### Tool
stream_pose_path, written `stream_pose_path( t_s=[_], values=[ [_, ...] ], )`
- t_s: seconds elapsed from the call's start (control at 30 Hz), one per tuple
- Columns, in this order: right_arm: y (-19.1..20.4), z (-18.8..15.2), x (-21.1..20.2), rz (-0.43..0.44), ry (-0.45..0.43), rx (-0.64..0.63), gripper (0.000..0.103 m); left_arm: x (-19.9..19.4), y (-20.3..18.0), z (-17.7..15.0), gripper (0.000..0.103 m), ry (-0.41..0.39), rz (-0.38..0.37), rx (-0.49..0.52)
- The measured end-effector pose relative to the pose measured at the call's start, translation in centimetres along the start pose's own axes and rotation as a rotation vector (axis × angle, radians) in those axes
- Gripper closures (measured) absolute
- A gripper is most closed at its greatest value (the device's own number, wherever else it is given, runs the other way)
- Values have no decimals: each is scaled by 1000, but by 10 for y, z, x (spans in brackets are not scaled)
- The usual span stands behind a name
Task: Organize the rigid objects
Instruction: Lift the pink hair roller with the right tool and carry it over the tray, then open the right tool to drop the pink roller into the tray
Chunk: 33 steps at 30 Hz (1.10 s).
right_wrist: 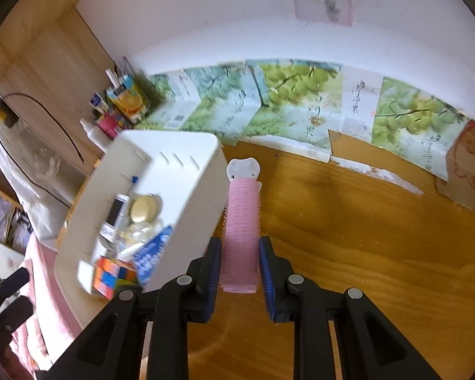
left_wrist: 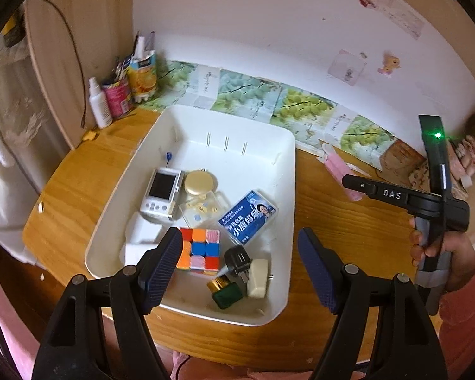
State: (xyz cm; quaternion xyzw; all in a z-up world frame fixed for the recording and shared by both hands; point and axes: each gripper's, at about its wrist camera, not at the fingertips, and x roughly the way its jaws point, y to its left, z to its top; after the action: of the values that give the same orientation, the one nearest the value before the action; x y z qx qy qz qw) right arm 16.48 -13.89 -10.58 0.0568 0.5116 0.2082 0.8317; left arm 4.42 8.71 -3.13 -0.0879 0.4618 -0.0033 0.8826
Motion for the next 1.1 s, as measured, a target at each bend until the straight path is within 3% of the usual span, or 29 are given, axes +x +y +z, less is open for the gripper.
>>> stream_pose_path(
  t_s=[0.43,0.67,0.97,1.03,1.1],
  values=[
    [80,-23,-14,3,-79,107,79,-8,65,24,21,8,-118,100],
    [117,-41,1,35,-83,133,79,-3,84,23,21,46,-132,175],
    [158,-66,35,64,-25,110,77,-3,88,19,21,61,-128,220],
    [160,-71,38,74,-10,120,71,-3,86,18,21,59,-126,218],
    [160,-75,38,96,-1,122,55,-4,84,17,21,58,-122,208]
  ],
)
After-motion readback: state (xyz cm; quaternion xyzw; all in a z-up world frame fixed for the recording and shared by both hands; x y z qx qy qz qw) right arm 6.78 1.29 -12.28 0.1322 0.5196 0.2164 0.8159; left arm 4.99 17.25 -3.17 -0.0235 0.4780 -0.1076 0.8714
